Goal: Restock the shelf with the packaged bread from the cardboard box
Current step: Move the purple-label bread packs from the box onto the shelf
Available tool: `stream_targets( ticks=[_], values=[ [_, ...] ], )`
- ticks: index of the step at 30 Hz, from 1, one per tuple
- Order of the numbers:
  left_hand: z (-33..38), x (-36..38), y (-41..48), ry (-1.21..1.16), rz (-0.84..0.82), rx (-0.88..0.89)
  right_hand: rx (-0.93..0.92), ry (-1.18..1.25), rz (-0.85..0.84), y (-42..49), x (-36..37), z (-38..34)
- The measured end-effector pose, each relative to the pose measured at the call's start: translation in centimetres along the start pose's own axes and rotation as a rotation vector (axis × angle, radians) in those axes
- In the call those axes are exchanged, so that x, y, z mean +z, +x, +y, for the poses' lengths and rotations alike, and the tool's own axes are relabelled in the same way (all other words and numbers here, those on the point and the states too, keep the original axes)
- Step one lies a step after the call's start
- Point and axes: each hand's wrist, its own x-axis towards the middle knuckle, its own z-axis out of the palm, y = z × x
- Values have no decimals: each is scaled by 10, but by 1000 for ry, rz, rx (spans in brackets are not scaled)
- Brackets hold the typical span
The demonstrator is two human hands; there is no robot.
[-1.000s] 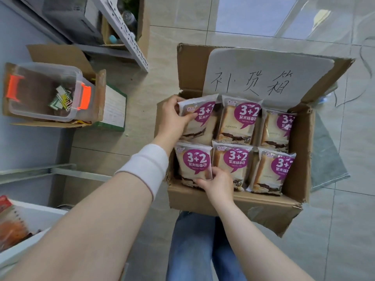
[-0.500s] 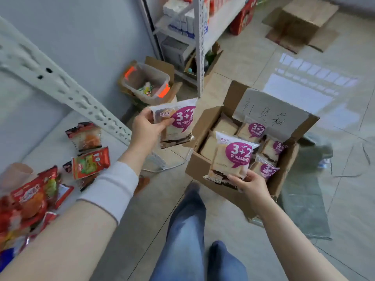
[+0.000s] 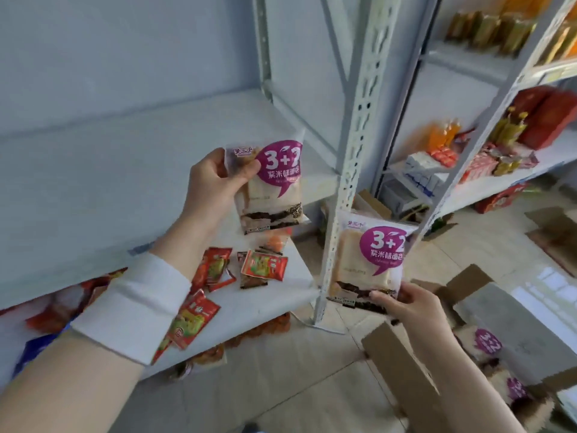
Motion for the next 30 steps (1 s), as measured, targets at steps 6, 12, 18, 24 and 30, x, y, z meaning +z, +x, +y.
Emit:
stream_targets(
  ticks=[6, 12, 18, 24, 30],
  values=[
    [-11, -91, 63, -19, 93, 2, -160, -9, -81, 70, 101, -73],
    [-48, -132, 131, 30, 155, -34, -199, -23, -108, 153, 169, -122],
    [-87, -138, 225, 21, 201, -49, -239, -39, -129, 270, 213, -159],
    [-129, -122, 346, 16, 223, -25, -273, -56, -205, 420, 265, -198],
    [-166, -105, 439, -43, 288, 7, -343, -91, -279, 530, 311, -225]
  ],
)
